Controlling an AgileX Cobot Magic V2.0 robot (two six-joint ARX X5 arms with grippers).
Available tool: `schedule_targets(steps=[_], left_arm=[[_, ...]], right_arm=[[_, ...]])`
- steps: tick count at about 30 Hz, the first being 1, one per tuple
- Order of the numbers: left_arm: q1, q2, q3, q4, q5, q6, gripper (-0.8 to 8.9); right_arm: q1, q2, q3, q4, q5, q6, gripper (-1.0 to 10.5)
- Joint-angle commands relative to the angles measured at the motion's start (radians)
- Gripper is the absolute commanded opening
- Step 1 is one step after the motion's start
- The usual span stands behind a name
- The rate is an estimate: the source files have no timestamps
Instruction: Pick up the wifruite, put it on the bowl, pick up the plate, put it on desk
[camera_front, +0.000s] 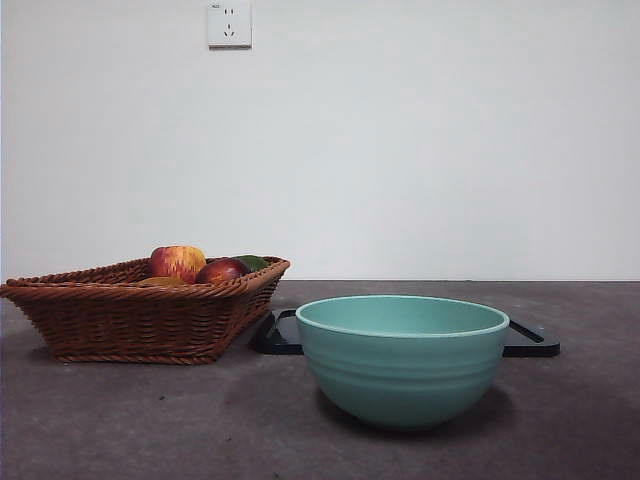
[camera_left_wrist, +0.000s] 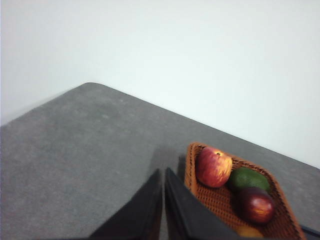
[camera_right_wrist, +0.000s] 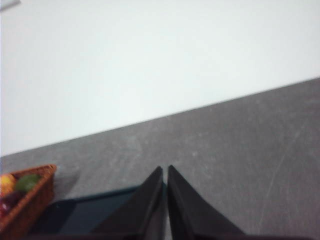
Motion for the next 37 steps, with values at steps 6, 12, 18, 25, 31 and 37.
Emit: schedule_targets(steps=[6,12,18,25,31,37], left_arm=[[0.002,0.066,0.215,-0.115,0.036,0.033,0.09],[0.002,0.172,0.378,-0.241,0.161,0.098,0.09],[0.002,0.319,0.512,-0.363,0.344,0.172,0.09],[-0.003,0.49,0.638,-0.512,0.533,0.266,0.09],[-0.042,0.604,0.731,-0.628,0.618,0.344,0.09],[-0.115,0.681,0.81,-0.753,0.631,0.426,0.09]], right_arm=[[-0.002,0.0,0.193,-0.145,-0.003,-0.053,0.1],[-0.002,0.056,0.36,-0.343,-0.005,-0.129,0.1],[-0.002,0.191,0.521,-0.526,-0.098,-0.207,0.1],[0.013,0.389,0.702,-0.702,-0.24,-0.288,0.1],[0.086,0.544,0.818,-0.827,-0.322,-0.333,0.1],[0.209,0.683,0.885,-0.939,-0.352,-0.394,0.1]])
